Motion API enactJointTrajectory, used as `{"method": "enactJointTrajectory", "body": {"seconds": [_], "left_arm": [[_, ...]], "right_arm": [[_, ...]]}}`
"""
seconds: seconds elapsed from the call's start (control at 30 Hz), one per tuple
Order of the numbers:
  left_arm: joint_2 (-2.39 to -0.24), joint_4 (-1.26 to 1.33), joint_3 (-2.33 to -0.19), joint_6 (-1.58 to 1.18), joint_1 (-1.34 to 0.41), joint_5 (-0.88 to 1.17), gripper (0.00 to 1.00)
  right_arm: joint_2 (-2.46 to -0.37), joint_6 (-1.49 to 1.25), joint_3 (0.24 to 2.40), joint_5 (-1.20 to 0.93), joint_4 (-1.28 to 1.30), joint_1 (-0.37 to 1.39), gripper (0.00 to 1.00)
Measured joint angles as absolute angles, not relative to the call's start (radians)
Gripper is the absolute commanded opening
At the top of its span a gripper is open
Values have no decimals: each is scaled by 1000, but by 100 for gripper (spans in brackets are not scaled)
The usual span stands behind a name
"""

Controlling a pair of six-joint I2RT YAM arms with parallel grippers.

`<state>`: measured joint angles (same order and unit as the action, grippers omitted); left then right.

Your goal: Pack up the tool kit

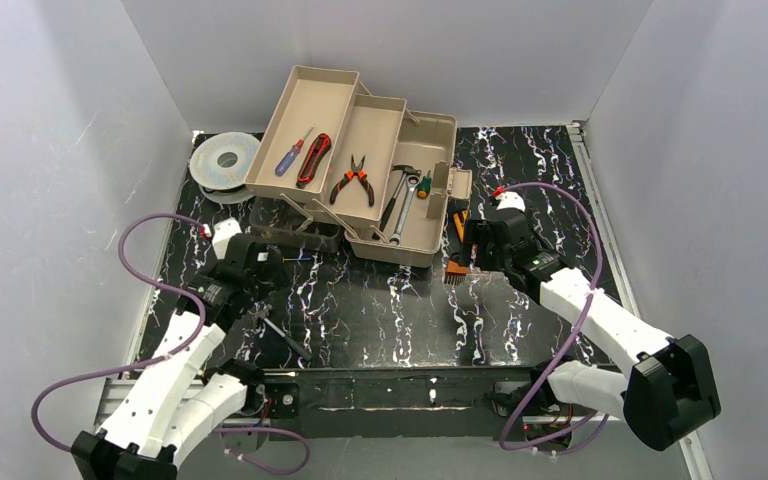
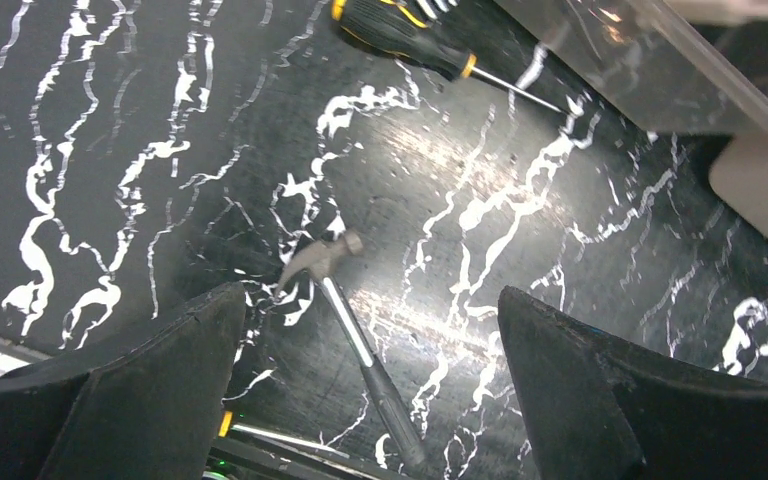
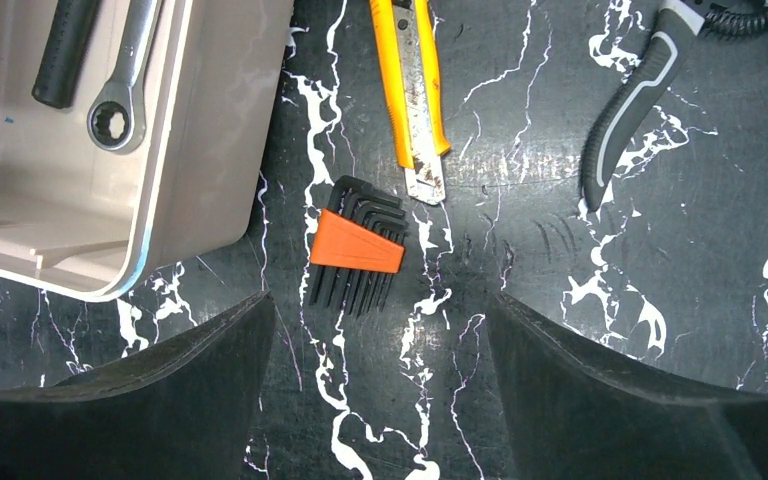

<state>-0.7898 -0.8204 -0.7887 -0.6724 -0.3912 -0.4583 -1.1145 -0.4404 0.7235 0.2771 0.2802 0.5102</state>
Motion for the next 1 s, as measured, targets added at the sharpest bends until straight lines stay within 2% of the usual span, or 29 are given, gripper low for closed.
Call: {"method": "enactJointTrajectory", "body": {"seconds": [0.33,0.47,0.73,1.0], "left_arm": [[-865,-770,-816,-646,-131,-341,98],[-896,-718,-812,-648,-83,-298,93],[-965,-767,-797,-777,-56,-221,93],[-940,-870,-697,-983,-109,-130,84]], "right_arm": [[-1140,-441,722,212,242,510,84],[-1127,-442,721,183,230,510,84],[-1054,-443,677,153,212,510,84],[-1037,-452,657,139,206,510,84]]}}
